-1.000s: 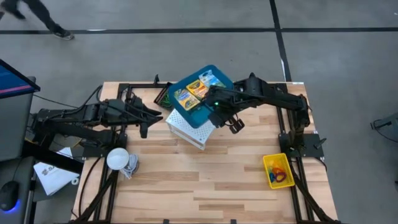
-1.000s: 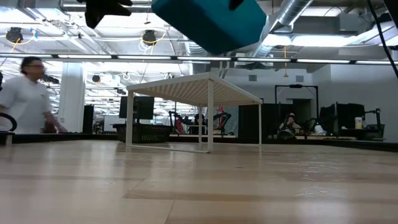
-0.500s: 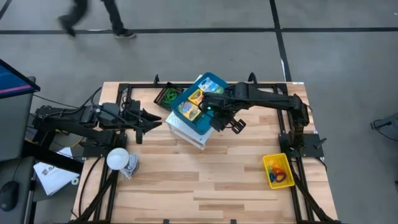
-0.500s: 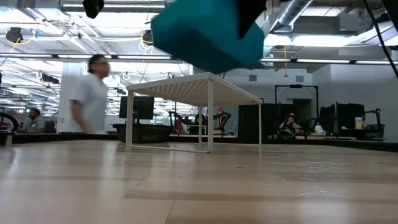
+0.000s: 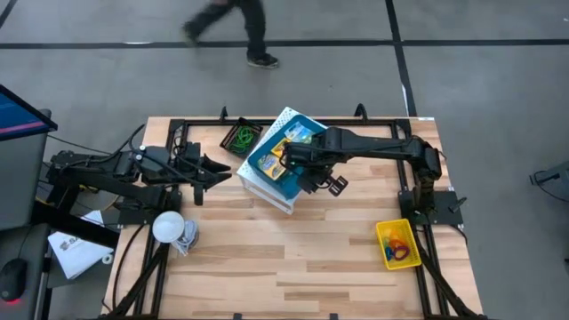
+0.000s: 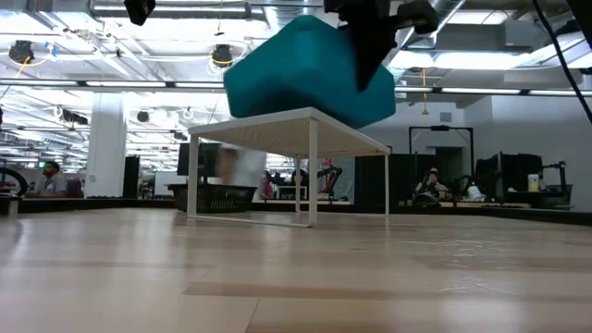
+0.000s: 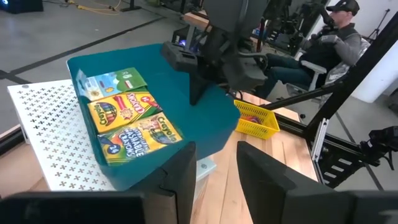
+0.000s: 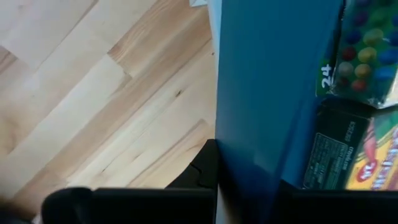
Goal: Pick & Place Office Desk Supplies
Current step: Put the blue bin with the box of crayons on the shelf
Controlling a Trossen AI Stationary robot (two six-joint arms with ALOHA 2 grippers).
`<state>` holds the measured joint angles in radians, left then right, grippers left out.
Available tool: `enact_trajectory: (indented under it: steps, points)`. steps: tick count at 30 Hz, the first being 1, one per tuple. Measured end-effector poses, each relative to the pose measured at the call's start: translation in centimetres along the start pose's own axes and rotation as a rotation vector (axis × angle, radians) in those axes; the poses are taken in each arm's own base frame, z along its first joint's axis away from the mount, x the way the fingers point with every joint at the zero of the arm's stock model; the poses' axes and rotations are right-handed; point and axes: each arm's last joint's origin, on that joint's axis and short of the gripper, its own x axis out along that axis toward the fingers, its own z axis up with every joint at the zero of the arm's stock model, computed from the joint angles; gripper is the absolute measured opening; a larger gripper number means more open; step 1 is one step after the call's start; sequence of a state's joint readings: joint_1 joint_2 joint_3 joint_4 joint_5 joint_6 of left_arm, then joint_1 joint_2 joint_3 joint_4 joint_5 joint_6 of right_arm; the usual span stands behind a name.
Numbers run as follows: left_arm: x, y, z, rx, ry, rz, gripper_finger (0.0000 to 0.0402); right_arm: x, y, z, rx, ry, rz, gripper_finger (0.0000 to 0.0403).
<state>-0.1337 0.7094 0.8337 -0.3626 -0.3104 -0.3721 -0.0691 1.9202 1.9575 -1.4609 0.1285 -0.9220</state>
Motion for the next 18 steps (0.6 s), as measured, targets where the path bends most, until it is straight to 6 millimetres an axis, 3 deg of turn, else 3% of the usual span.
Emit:
enact_trajectory:
  steps: [18]
  points:
    - [0.0, 0.0, 0.0, 0.001, 0.0, 0.0, 0.0111, -0.08, 0.01, 0.37, 0.024, -0.08, 0.028, 0.0045]
